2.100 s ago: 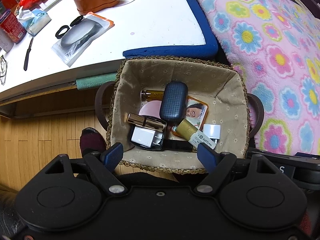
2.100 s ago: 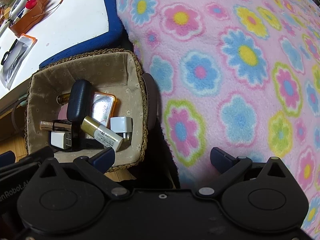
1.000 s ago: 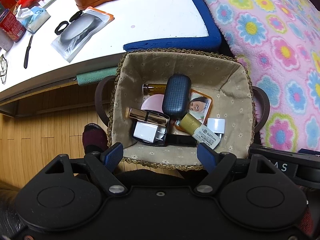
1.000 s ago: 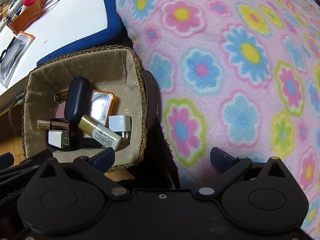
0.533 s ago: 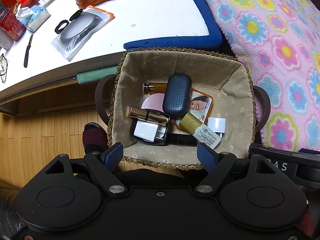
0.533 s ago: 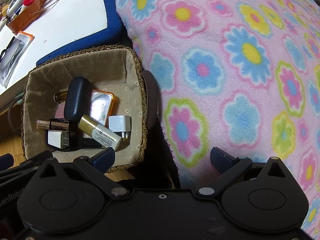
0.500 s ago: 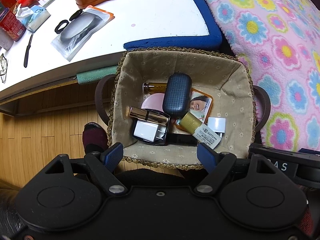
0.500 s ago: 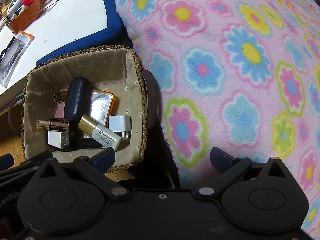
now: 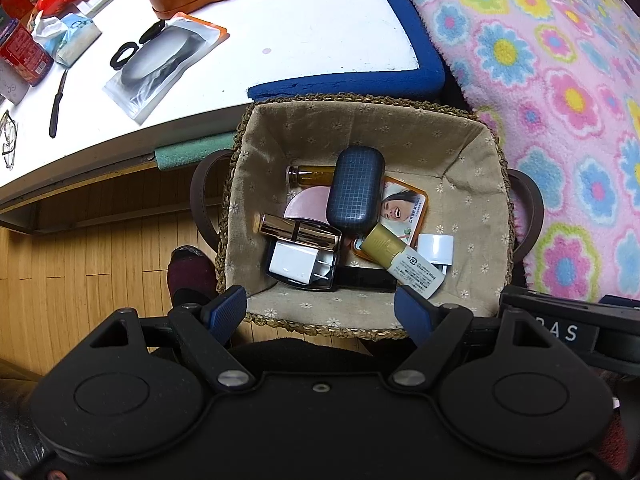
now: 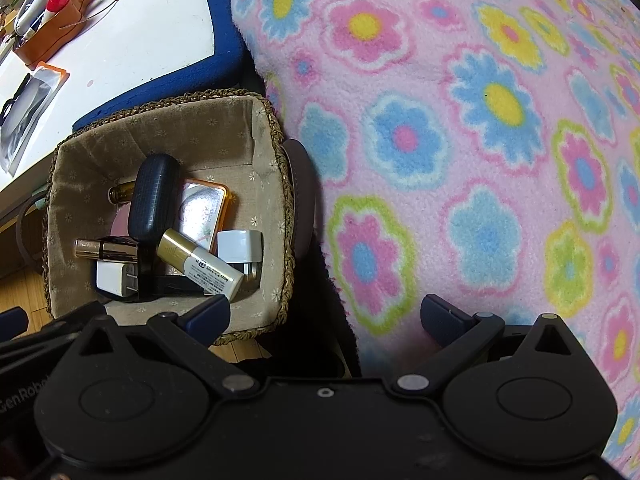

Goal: Organize rigid objects

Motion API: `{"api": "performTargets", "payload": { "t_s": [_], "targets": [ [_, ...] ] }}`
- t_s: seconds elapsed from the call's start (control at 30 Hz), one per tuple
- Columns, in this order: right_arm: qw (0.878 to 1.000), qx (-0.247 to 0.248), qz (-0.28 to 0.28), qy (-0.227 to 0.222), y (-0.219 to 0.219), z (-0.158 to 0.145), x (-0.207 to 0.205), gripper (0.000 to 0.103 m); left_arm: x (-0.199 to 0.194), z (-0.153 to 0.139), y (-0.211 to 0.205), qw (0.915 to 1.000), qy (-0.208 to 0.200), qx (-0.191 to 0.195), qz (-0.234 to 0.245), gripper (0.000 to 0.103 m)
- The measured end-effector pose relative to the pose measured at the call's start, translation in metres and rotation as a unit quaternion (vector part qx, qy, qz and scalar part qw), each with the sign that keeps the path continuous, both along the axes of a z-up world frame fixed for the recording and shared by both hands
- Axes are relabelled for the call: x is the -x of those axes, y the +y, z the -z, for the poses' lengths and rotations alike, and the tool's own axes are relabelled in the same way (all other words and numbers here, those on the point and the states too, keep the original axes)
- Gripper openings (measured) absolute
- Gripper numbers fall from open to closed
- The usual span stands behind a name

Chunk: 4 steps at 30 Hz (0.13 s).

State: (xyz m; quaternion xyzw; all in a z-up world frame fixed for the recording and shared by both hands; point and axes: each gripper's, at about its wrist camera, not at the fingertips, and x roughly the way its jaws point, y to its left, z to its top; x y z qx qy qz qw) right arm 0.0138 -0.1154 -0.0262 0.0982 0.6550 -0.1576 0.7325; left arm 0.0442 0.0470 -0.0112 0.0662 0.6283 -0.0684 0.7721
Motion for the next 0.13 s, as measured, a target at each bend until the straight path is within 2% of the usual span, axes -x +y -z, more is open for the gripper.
{"api": "performTargets", "payload": {
  "t_s": [0.13],
  "targets": [
    [1.000, 0.000, 0.001, -0.001, 0.0000, -0.0001, 0.0003, 0.103, -0.0004, 0.0001, 0.0006, 1.0000, 0.001, 0.001, -0.001, 0.077]
  ]
}}
